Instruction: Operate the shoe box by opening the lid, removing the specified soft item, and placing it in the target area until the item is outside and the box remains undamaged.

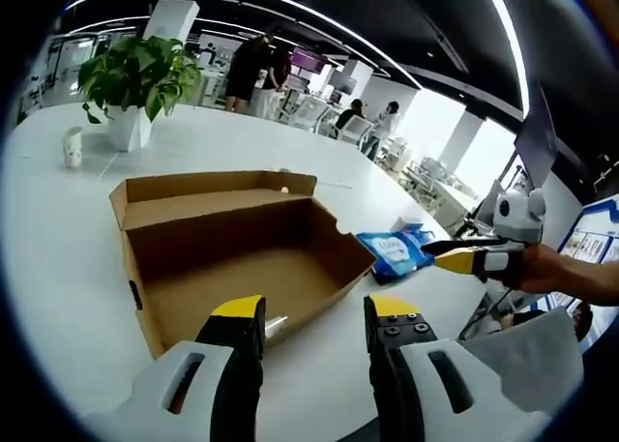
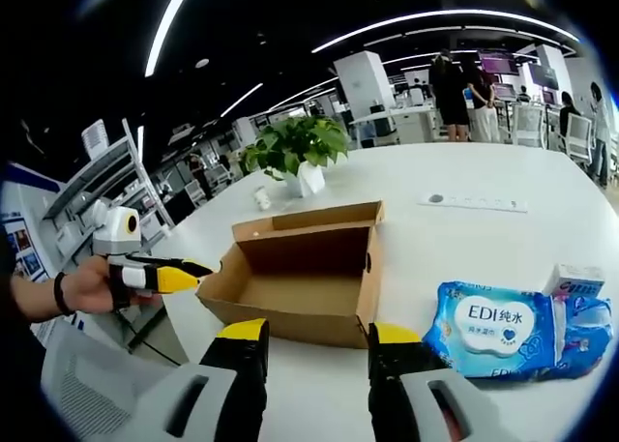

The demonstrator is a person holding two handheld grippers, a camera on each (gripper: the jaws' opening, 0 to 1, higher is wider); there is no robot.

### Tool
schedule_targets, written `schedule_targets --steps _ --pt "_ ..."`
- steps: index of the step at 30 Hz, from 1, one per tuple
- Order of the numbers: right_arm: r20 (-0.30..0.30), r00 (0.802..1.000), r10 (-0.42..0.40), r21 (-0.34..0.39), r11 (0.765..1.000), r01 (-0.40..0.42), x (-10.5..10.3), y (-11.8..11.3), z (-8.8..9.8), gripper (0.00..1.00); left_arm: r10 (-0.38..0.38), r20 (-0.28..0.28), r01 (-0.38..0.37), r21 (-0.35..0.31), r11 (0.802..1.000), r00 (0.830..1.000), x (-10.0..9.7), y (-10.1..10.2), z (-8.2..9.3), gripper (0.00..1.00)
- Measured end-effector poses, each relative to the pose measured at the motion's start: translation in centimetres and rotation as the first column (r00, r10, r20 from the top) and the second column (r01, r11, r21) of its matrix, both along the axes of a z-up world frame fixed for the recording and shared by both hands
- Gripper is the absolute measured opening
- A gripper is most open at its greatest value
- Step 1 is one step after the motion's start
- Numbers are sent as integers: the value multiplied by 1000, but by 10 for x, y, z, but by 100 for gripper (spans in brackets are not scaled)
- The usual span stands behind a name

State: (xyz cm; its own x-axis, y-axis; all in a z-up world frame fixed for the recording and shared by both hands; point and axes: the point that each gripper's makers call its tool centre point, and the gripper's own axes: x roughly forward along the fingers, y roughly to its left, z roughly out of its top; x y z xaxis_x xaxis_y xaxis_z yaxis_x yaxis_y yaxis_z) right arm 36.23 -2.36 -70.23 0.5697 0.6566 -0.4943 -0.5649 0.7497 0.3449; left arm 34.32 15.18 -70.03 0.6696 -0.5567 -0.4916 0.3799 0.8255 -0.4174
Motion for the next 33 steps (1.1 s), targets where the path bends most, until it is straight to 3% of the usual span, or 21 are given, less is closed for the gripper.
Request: schedule_targets --steps 12,20,26,29,32,33 --pt "-12 999 -41 23 999 41 -16 -5 -5 39 -77 12 76 84 994 997 16 15 0 41" --pt "-5 996 -91 46 995 91 -20 -10 -4 39 -153 5 151 166 975 988 27 27 -3 42" --pt "-22 996 -90 60 994 91 -30 -5 -9 39 -215 -20 213 240 947 977 33 38 -10 42" --pt "-26 995 -96 68 993 97 -34 -5 -11 39 -252 -55 257 283 924 966 34 45 -19 42" --pt "-33 994 -101 72 992 103 -37 -2 -13 39 -293 -95 308 352 884 951 37 55 -30 41" --pt "-36 994 -98 72 992 101 -39 0 -14 39 -299 -101 315 354 881 949 38 55 -31 41"
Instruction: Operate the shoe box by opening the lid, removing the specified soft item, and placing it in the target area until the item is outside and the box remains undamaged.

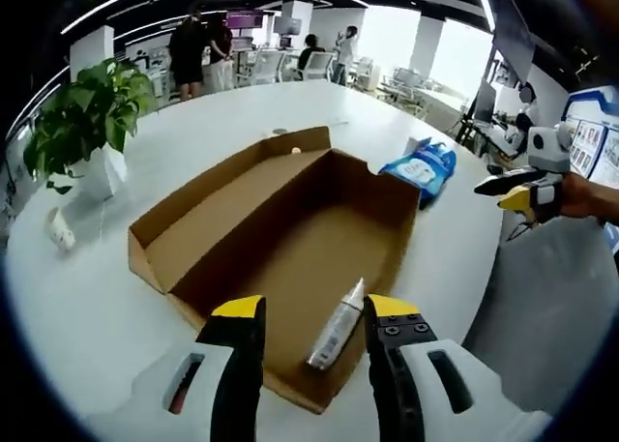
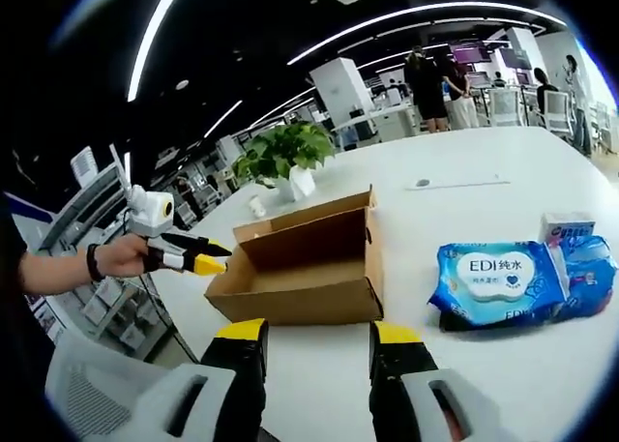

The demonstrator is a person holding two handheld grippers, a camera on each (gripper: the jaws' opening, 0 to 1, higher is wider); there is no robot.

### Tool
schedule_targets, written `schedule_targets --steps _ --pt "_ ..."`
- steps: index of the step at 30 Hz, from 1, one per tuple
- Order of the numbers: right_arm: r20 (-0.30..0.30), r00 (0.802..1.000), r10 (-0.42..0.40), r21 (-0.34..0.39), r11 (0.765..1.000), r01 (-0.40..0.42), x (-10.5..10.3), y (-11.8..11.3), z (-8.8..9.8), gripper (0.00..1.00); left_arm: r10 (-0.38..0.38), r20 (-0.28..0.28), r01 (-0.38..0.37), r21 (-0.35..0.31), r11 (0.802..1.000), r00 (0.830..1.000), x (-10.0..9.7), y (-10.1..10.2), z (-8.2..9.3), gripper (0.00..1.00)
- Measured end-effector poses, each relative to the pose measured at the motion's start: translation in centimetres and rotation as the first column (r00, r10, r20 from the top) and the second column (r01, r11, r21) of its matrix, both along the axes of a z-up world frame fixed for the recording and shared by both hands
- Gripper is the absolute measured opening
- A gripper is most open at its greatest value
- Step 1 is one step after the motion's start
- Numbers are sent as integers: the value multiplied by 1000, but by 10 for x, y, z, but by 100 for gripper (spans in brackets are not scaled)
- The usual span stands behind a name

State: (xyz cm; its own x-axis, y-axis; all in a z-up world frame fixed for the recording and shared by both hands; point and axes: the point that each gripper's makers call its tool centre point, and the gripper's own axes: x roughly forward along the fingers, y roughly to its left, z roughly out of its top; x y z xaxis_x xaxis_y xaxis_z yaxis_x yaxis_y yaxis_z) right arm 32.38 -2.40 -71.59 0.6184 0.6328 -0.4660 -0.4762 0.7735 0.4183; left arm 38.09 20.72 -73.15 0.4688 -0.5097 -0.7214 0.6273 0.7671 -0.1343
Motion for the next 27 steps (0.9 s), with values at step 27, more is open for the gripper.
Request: schedule_targets --steps 27 --pt "-44 999 23 -27 999 -24 -22 9 -18 40 -263 -212 288 96 953 941 4 -18 -59 41"
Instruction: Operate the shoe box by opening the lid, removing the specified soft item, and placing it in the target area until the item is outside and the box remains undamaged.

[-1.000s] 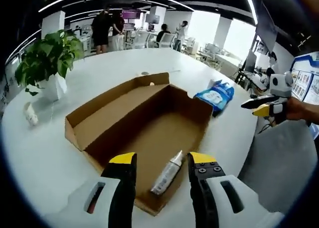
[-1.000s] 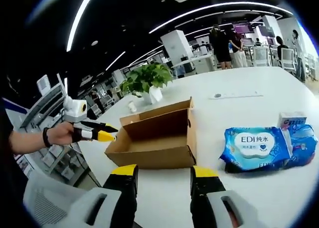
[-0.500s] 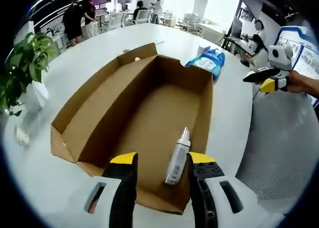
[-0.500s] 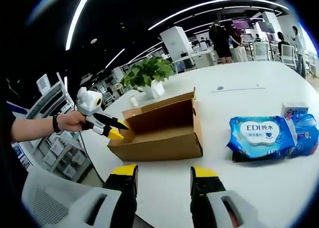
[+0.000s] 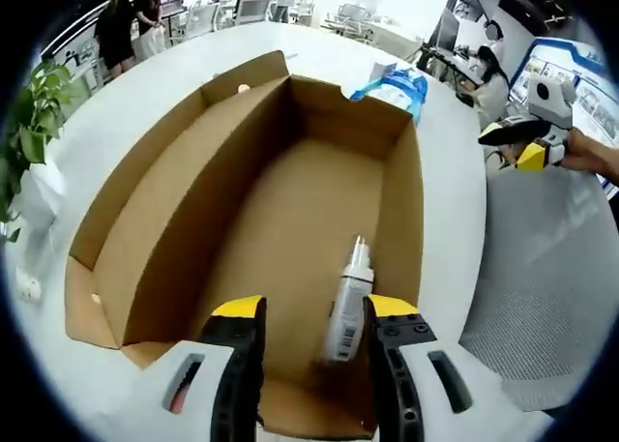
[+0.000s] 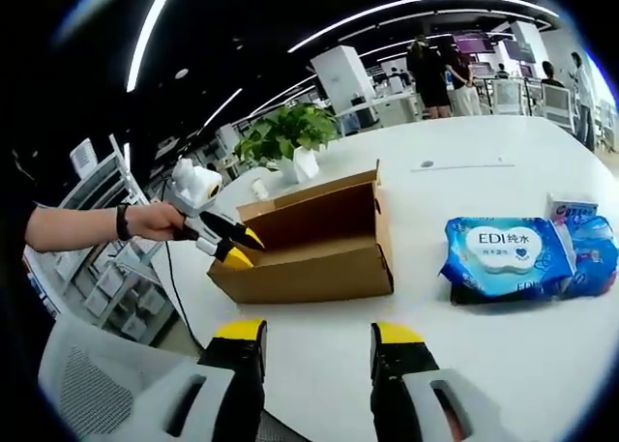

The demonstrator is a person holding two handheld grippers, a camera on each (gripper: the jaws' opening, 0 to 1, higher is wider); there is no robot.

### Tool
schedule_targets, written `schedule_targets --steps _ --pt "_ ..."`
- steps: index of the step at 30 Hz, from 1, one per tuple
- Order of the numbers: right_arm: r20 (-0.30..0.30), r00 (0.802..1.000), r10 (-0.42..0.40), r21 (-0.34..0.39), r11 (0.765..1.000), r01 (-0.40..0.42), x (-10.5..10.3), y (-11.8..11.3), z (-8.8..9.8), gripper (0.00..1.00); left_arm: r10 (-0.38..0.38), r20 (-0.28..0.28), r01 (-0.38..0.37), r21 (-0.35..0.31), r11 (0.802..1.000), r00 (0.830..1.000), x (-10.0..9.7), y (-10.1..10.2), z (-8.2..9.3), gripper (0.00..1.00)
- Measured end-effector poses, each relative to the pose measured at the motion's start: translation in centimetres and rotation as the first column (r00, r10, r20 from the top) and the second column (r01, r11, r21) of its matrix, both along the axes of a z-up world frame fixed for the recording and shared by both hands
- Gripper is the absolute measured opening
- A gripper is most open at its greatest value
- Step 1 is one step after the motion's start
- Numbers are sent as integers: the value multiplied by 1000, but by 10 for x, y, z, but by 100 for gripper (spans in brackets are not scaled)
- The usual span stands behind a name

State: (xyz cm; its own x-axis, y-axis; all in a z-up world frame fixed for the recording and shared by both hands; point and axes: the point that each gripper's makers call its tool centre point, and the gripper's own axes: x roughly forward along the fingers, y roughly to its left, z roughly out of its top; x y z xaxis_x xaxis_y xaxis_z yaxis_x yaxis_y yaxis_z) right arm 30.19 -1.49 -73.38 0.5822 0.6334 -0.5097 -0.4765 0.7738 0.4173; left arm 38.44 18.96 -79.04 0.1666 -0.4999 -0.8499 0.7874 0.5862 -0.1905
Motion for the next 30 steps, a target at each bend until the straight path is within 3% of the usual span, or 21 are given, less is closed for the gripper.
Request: schedule_targets --steps 14,20,30 --pt "0 1000 -16 3 1000 16 0 -3 -1 43 -75 -61 75 4 997 995 -7 -11 -17 43" --pt "-5 1000 -27 6 1000 27 0 -5 -2 43 -102 -53 103 7 995 993 -8 -15 -21 42" --pt "-7 1000 -30 9 999 30 0 -5 -2 42 -148 -48 151 65 986 988 -12 -15 -28 39"
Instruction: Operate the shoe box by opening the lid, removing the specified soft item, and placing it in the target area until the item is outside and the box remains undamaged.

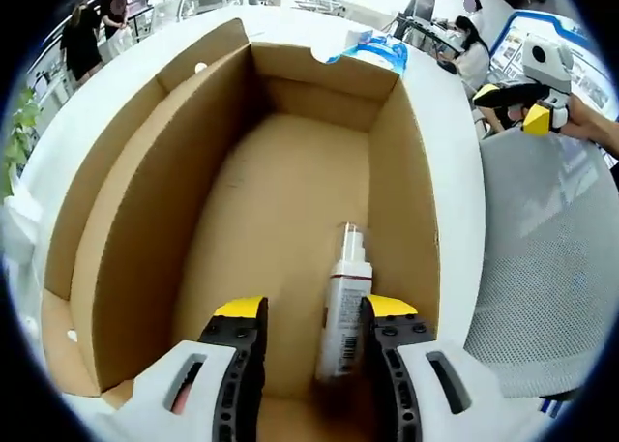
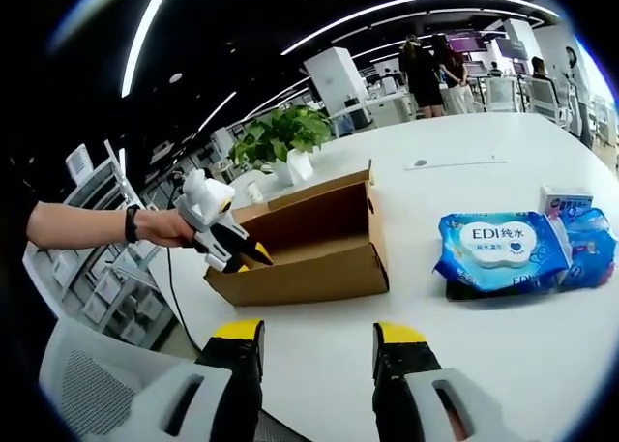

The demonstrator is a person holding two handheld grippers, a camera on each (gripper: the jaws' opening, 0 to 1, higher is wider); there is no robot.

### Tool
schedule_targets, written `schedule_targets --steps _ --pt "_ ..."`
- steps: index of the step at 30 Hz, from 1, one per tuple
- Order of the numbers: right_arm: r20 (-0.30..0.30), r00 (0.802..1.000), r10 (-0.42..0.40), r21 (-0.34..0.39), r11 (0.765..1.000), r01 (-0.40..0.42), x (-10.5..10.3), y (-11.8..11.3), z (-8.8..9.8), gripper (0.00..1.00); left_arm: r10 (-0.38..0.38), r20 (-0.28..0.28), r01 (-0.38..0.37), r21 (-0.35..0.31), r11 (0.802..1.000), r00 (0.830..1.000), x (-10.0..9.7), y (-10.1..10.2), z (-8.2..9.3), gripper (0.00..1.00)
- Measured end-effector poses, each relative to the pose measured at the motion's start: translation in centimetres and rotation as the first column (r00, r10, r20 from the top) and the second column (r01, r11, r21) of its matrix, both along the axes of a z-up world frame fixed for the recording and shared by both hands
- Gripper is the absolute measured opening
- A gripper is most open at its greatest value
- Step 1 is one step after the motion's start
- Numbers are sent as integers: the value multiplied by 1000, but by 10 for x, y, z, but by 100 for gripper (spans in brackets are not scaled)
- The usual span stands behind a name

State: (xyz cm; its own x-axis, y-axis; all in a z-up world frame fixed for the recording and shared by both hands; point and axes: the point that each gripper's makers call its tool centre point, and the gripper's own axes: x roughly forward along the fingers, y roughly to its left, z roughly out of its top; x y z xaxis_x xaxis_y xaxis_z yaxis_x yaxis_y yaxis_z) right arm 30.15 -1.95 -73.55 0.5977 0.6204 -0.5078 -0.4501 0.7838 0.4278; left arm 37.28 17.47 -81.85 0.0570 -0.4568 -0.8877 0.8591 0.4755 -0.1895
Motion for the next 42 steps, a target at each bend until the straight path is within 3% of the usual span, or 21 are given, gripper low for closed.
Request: schedule_targets --steps 7,14,21,26,31,37,42 --pt "1 1000 -5 -3 1000 5 1 -2 -1 42 8 -36 -8 -13 1000 999 -7 -5 -3 44" --pt "3 1000 -12 -2 1000 12 2 -3 0 42 46 -12 -46 -3 999 999 -1 2 -1 48" --pt "8 1000 -24 11 1000 24 4 -4 2 42 55 30 -55 14 998 998 5 10 3 43" --pt "4 1000 -17 9 1000 17 3 -2 0 42 -3 42 2 5 1000 999 -2 5 5 44" --pt "0 1000 -11 7 1000 11 2 0 -1 42 -79 49 76 50 996 996 -9 5 -1 46" --pt "-3 1000 -10 8 1000 10 2 1 -2 42 -109 52 106 67 992 993 -8 4 -4 43" --pt "-5 1000 -9 6 1000 9 1 0 -2 41 -185 85 179 75 981 979 -8 -5 -6 36"
